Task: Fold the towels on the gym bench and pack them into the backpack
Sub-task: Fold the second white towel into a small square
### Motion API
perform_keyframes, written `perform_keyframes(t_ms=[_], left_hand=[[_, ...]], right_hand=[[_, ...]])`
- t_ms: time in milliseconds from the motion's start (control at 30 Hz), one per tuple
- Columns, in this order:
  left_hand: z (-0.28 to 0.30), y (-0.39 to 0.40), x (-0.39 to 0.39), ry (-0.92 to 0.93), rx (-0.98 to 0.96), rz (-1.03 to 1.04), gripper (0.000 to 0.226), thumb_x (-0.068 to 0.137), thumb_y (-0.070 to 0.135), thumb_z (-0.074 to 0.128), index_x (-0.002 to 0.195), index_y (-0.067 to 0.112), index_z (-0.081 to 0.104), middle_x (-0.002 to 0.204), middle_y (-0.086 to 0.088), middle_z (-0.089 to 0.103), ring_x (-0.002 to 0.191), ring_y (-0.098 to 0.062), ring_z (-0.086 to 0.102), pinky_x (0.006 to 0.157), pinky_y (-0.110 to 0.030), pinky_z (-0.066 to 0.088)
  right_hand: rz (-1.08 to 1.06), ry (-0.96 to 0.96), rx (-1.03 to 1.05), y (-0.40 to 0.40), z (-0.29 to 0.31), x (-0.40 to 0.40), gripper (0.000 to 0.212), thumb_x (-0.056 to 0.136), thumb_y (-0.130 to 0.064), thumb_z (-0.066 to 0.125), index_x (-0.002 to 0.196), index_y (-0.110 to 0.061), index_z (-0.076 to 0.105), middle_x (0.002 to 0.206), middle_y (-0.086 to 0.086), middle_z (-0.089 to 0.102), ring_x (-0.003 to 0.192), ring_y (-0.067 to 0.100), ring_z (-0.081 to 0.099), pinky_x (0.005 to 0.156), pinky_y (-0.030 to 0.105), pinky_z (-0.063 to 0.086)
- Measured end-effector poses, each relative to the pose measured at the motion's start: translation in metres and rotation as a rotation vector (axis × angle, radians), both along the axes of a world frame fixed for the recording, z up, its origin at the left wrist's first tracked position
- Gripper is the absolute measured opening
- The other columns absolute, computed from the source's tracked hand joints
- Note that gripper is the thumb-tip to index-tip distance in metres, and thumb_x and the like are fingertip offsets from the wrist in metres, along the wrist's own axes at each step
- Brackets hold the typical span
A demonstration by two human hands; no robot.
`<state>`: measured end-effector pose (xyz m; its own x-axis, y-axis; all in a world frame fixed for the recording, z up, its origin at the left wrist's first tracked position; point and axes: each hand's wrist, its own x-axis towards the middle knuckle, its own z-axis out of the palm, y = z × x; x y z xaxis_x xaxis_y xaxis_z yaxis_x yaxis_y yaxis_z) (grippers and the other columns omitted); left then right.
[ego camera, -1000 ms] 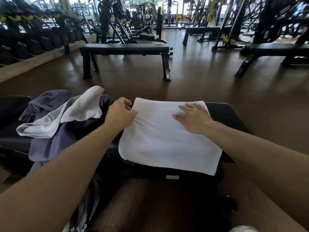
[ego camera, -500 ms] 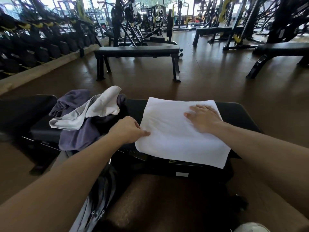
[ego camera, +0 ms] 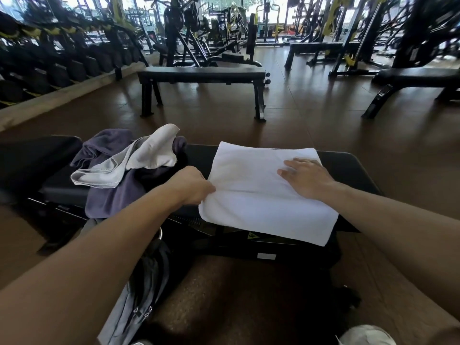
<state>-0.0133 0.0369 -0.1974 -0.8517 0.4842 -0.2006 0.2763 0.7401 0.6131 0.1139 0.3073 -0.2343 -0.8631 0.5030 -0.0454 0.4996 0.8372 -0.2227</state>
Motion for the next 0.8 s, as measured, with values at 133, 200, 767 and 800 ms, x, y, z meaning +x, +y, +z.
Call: perform_keyframes(t_ms=[133, 200, 767, 800], left_hand=[[0.003, -0.004, 0.002, -0.003, -0.073, -0.010, 0.016, 0.088, 0.020, 0.069, 0.081, 0.005, 0.069, 0.068, -0.012, 0.066, 0.060, -0.023, 0.055, 0.050, -0.021, 0.040], [0.007, -0.007, 0.004, 0.034, -0.133, -0.021, 0.020, 0.089, 0.022, 0.071, 0.088, 0.002, 0.072, 0.067, -0.006, 0.063, 0.057, -0.018, 0.053, 0.045, -0.022, 0.035], [-0.014, 0.035, 0.048, 0.817, 0.116, -0.539, 0.044, 0.086, 0.036, 0.070, 0.127, 0.021, 0.060, 0.125, -0.001, 0.061, 0.118, -0.027, 0.056, 0.096, -0.041, 0.046], [-0.024, 0.045, 0.063, 0.812, 0.142, -0.694, 0.054, 0.086, 0.042, 0.069, 0.135, 0.023, 0.056, 0.138, -0.002, 0.055, 0.129, -0.028, 0.051, 0.106, -0.042, 0.042]], right_hand=[[-0.001, 0.012, -0.002, 0.002, -0.002, -0.002, 0.061, 0.104, -0.057, 0.033, 0.155, -0.023, 0.037, 0.164, 0.004, 0.030, 0.152, 0.027, 0.021, 0.122, 0.046, 0.012], [-0.009, 0.019, -0.003, 0.004, -0.004, -0.002, 0.061, 0.103, -0.059, 0.033, 0.154, -0.025, 0.038, 0.163, 0.004, 0.031, 0.152, 0.028, 0.022, 0.122, 0.047, 0.013], [-0.418, 0.111, -0.169, 0.068, 0.001, 0.005, 0.060, 0.089, -0.070, 0.040, 0.117, -0.027, 0.072, 0.131, 0.008, 0.065, 0.134, 0.037, 0.043, 0.109, 0.044, 0.034], [-0.438, 0.165, -0.209, 0.066, 0.004, 0.001, 0.054, 0.092, -0.065, 0.044, 0.118, -0.028, 0.073, 0.133, 0.006, 0.064, 0.135, 0.037, 0.042, 0.109, 0.043, 0.033]])
